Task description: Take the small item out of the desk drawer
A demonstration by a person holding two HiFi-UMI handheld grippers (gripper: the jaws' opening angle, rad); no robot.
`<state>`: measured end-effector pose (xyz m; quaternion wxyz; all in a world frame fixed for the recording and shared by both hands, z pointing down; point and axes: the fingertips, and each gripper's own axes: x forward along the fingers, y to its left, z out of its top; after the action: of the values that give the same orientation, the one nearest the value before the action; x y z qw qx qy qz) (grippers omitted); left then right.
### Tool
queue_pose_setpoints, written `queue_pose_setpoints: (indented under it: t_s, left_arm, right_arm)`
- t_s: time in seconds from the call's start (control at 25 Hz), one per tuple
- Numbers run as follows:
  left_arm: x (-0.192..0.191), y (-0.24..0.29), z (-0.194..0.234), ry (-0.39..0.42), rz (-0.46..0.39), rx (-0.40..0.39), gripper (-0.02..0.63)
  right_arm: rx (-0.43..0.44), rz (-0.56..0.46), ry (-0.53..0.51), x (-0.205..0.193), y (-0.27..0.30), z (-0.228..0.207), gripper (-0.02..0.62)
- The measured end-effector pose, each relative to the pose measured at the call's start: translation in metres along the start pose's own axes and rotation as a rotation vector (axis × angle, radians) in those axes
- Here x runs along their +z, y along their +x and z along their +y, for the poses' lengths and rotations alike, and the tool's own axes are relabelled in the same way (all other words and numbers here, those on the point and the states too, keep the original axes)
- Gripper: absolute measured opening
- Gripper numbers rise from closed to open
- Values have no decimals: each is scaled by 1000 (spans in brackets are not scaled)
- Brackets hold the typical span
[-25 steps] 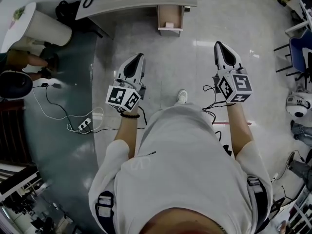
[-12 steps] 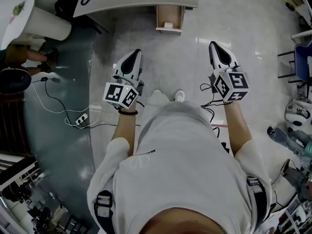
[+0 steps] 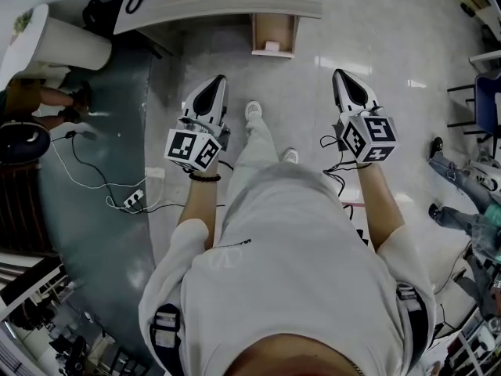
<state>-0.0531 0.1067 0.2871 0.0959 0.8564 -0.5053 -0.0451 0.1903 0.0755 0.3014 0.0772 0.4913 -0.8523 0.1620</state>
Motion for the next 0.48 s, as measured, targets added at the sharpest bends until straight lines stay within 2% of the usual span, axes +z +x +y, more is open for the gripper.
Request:
queue_pose_setpoints:
  t_s: [0.36,0.48]
  left_arm:
    - [-3,90,84,2,38,-83,-2]
    - [-6,122,121,40,66,-105,-2]
  right_arm:
    - [-52,70,-1,-3,105,-12,2]
    - [-96,122,-3,-8,147,-20,2]
